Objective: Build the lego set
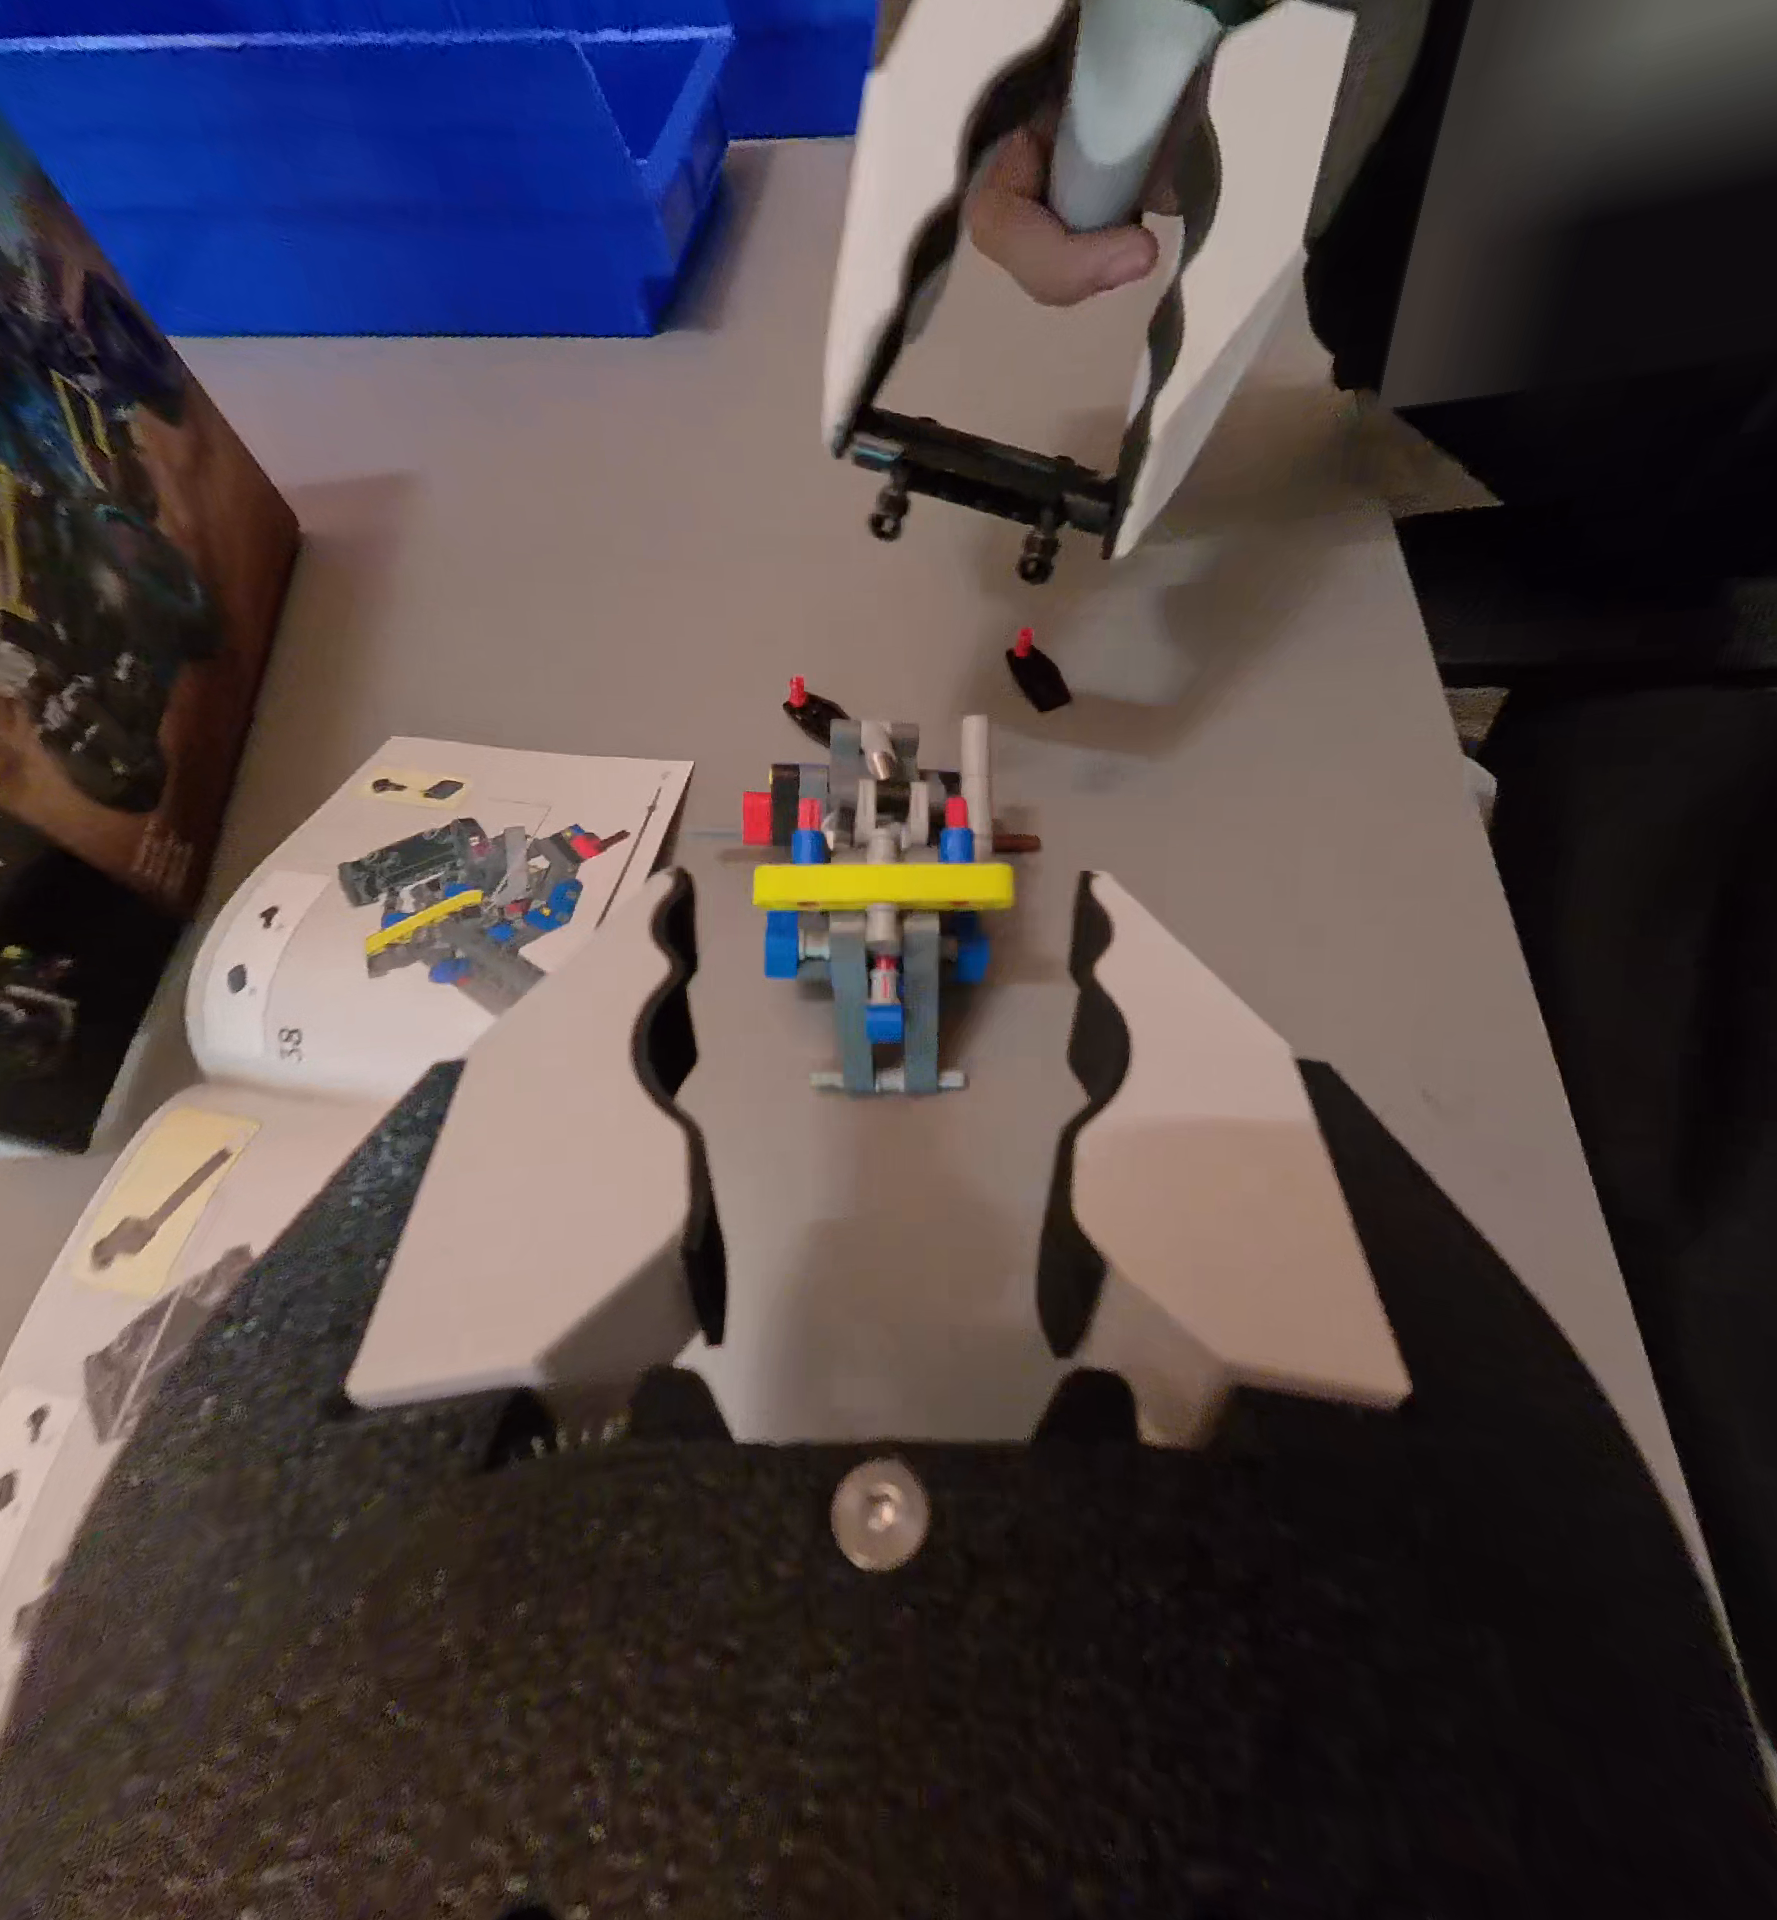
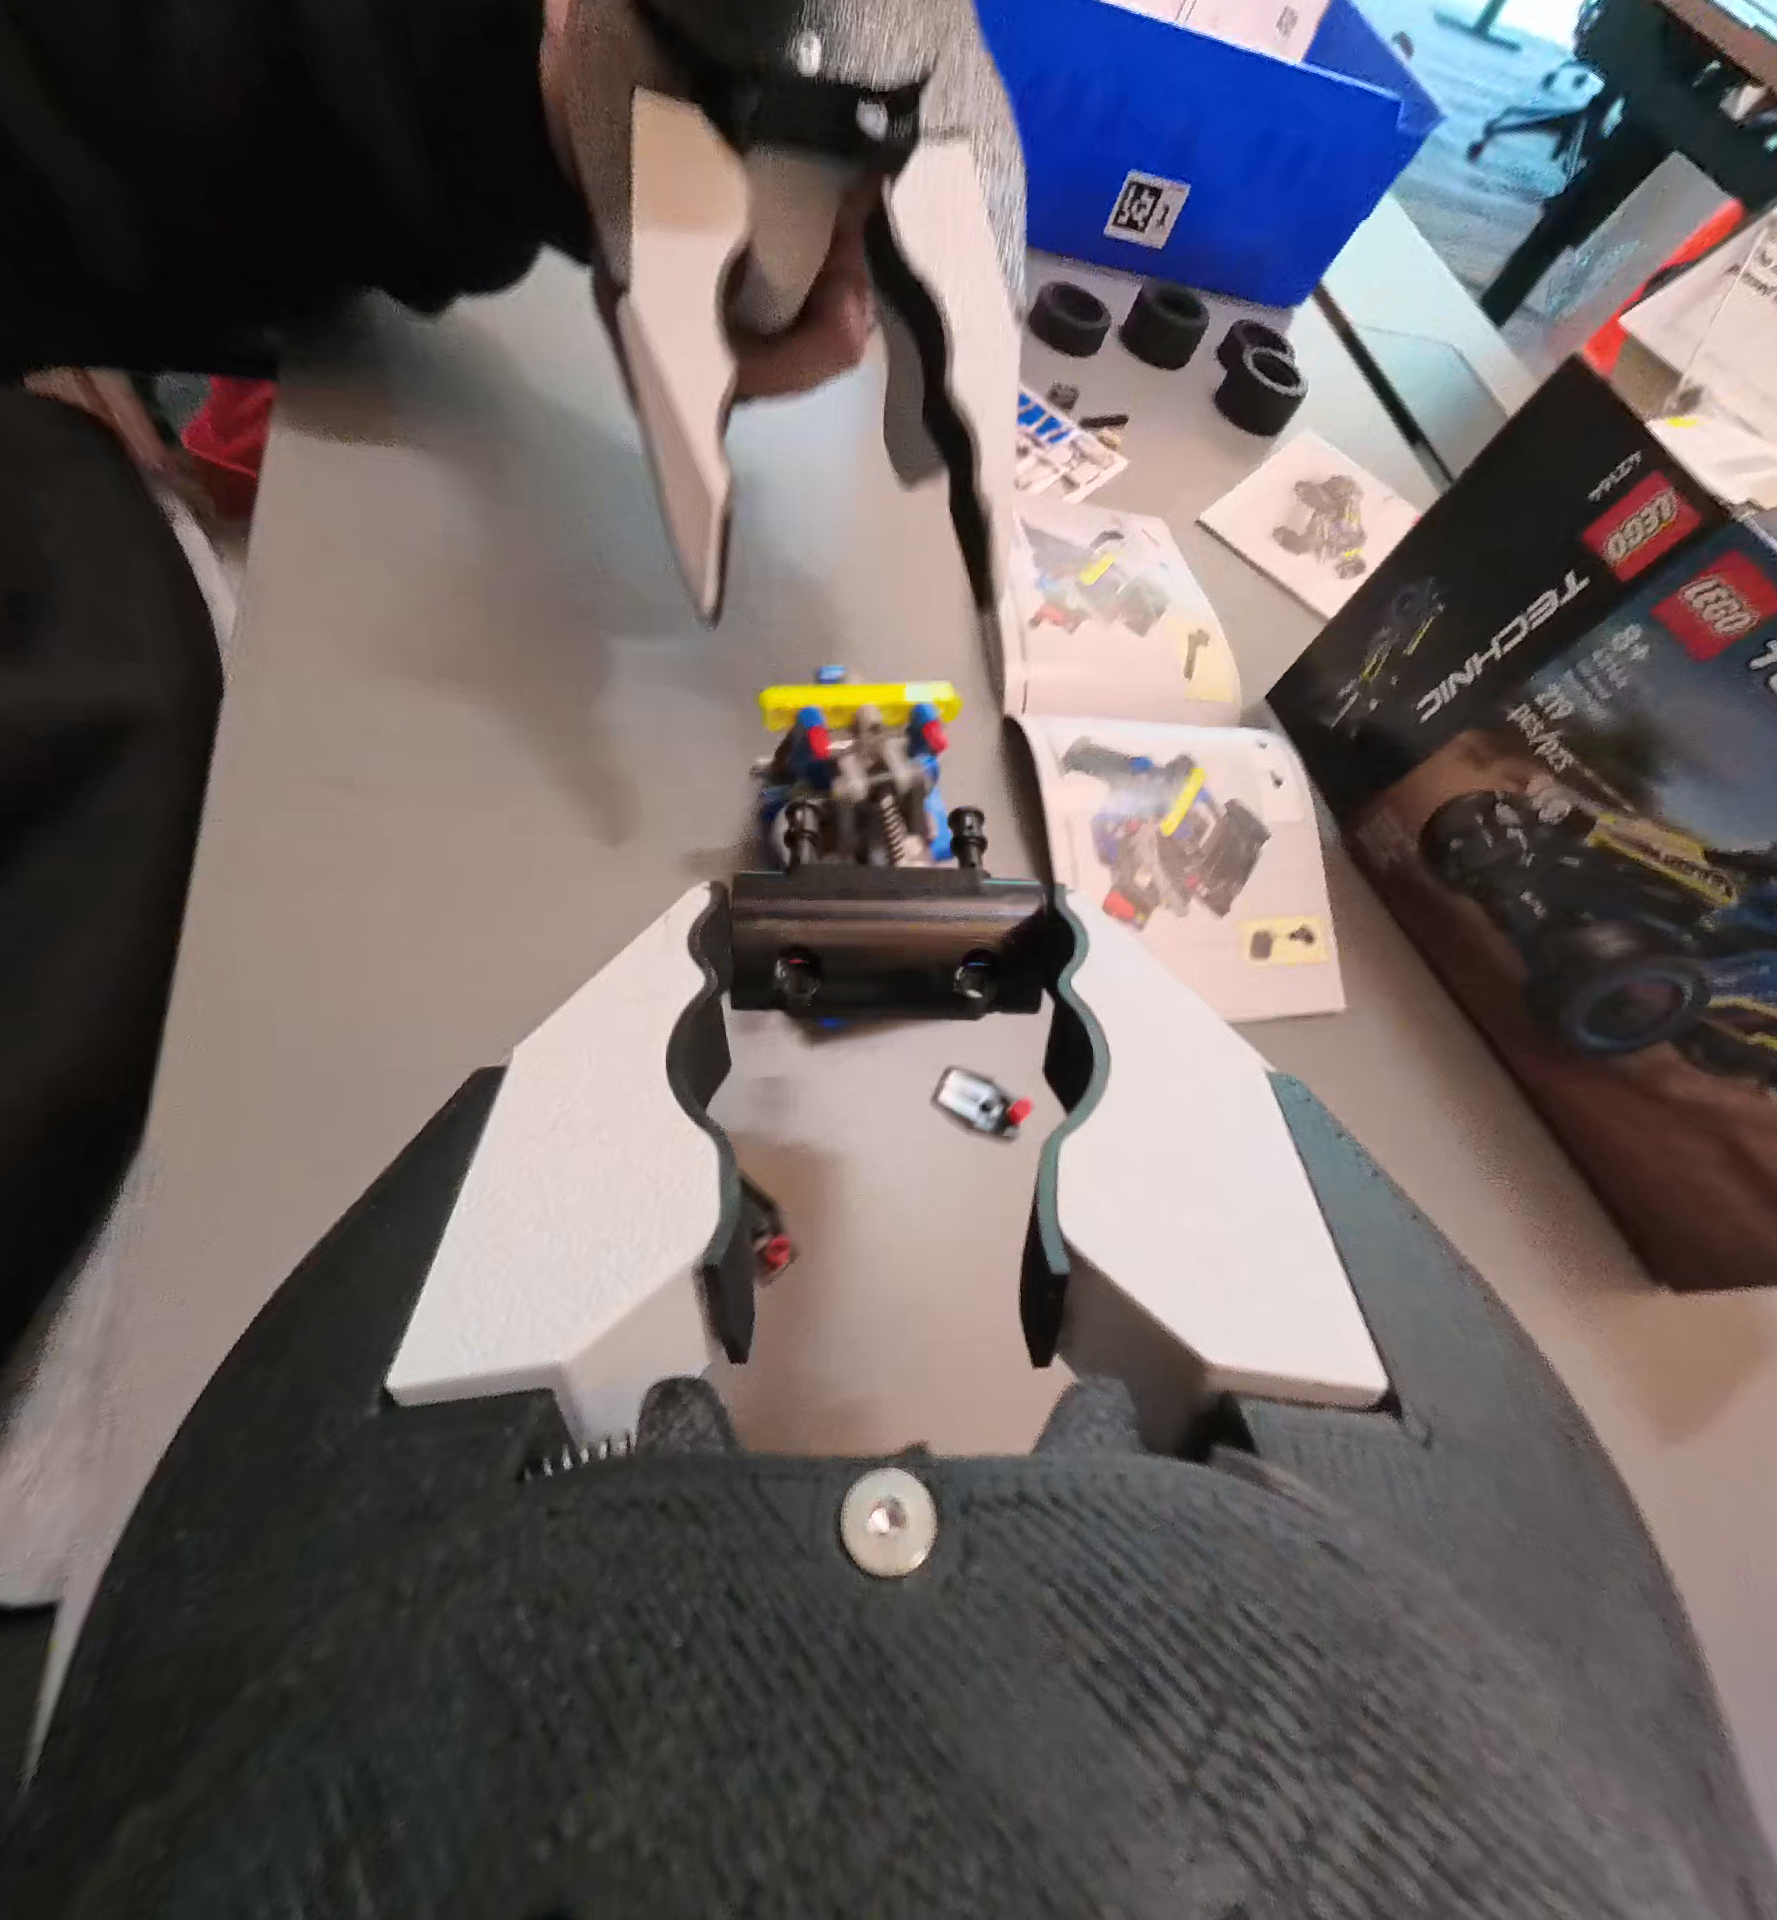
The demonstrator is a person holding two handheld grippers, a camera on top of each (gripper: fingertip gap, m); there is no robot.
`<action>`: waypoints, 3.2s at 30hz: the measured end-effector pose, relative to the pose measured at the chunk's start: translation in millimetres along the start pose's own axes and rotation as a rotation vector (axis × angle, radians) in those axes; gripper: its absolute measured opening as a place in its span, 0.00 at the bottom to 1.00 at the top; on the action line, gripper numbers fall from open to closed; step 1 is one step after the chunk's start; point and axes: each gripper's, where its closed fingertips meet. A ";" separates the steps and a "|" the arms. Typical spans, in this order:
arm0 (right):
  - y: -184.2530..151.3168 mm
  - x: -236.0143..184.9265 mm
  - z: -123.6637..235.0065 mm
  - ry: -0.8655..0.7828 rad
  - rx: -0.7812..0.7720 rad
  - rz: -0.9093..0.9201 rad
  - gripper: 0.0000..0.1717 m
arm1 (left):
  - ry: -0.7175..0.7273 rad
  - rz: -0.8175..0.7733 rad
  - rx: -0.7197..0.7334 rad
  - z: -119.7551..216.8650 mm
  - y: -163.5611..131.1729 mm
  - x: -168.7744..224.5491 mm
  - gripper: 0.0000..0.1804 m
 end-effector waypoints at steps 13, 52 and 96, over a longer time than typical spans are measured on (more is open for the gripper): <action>-6.0 4.3 -46.5 0.274 -0.111 0.019 0.34 | 0.034 -0.017 -0.027 -36.7 -17.4 0.6 0.35; 4.6 4.6 -66.4 0.305 -0.293 0.185 0.33 | 0.114 -0.045 -0.044 -25.8 -27.4 -8.3 0.34; 8.2 -0.4 -80.9 0.283 -0.045 0.057 0.33 | 0.174 -0.058 -0.076 -24.5 -32.9 -14.7 0.34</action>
Point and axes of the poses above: each gripper's, where its closed fingertips meet, z back along the fingers, y out of its top, x = y × z across the jaws, and after that the axes turned 5 degrees about -z, right-handed
